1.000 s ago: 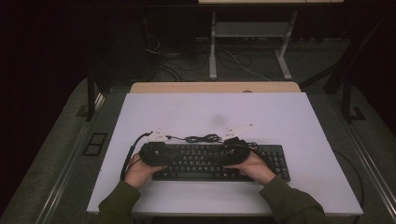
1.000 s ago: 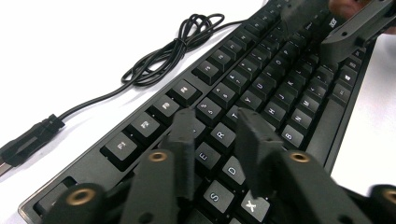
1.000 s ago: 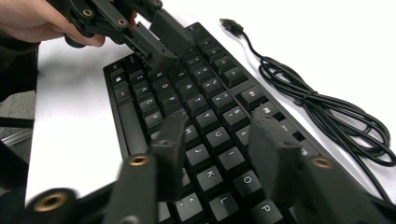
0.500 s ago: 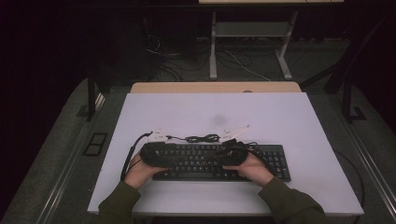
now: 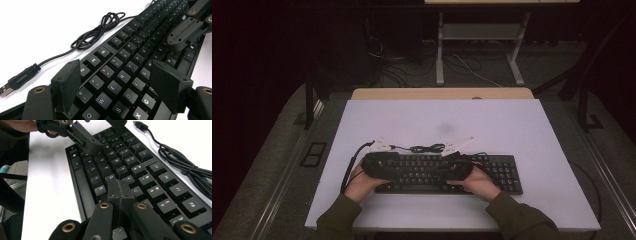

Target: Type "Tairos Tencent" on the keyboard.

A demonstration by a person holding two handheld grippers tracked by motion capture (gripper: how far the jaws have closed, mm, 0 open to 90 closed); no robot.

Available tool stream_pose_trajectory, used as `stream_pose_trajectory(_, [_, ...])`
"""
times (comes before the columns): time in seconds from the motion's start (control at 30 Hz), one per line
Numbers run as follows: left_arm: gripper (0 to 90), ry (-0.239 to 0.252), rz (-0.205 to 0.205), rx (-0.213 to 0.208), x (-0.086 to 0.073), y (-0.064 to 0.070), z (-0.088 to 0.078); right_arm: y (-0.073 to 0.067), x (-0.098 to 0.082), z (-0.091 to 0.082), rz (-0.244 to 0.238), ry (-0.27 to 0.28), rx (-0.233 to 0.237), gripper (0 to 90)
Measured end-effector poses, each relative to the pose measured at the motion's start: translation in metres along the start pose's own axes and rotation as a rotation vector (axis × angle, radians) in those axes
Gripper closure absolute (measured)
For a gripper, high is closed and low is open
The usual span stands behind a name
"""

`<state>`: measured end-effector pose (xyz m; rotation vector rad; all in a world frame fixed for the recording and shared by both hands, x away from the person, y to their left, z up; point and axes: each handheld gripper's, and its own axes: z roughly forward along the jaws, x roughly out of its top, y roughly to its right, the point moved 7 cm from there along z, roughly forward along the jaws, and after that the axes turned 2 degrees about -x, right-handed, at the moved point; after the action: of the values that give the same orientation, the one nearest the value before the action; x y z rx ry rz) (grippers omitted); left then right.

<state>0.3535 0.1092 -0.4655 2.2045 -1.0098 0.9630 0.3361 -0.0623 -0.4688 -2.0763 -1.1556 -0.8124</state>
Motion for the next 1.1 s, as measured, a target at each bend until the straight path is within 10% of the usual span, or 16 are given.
stream_pose_trajectory(1.1, [24.5, 0.008, -0.005, 0.009, 0.001, -0.001, 0.0, -0.011, -0.01, 0.02, -0.031, -0.067, 0.009, 89.1])
